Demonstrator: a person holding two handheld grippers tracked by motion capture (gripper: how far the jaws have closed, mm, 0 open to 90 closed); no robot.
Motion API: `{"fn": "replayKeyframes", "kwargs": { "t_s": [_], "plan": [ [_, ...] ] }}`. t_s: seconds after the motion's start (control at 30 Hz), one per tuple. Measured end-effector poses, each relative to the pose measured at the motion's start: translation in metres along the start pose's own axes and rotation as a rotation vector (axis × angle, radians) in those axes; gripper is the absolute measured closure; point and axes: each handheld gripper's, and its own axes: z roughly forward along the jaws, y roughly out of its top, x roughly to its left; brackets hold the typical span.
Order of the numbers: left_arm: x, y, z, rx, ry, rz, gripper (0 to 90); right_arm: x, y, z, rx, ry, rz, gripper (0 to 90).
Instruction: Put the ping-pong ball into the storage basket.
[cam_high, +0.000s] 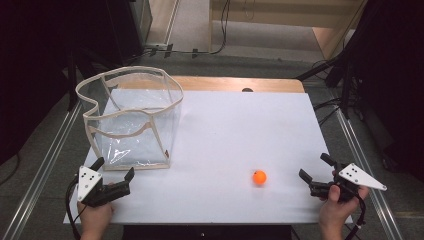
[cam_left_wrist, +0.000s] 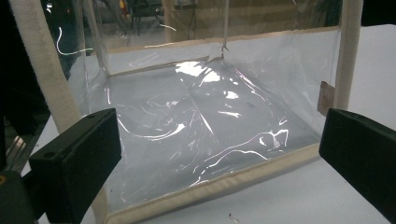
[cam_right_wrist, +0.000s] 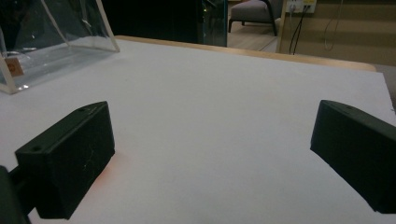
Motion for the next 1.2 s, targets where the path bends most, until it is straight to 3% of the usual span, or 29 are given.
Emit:
{"fn": "replayKeyframes", "kwargs": {
  "t_s": [0.2,0.5,0.63,0.8,0.97,1.2],
  "plan": [
    [0.0,0.0,0.0,0.002,0.001,0.004,0.0,0.005,0.006,0.001,-0.006,0.007,-0.037,0.0],
    [-0.001,0.0,0.0,0.005,0.003,0.008,0.0,0.018,0.02,0.006,0.074,0.056,-0.074,0.0],
    [-0.002,0.0,0.0,0.003,0.004,0.011,0.0,0.025,0.03,0.009,0.096,0.128,-0.093,0.0],
    [-0.002,0.0,0.0,0.004,0.005,0.012,0.0,0.03,0.036,0.016,0.147,0.168,-0.099,0.0],
    [-0.002,0.0,0.0,0.006,0.004,0.017,0.0,0.036,0.042,0.02,0.19,0.161,-0.121,0.0],
    [-0.002,-0.001,0.0,0.005,0.001,0.017,0.0,0.045,0.05,0.031,0.248,0.206,-0.152,0.0]
  ]
}}
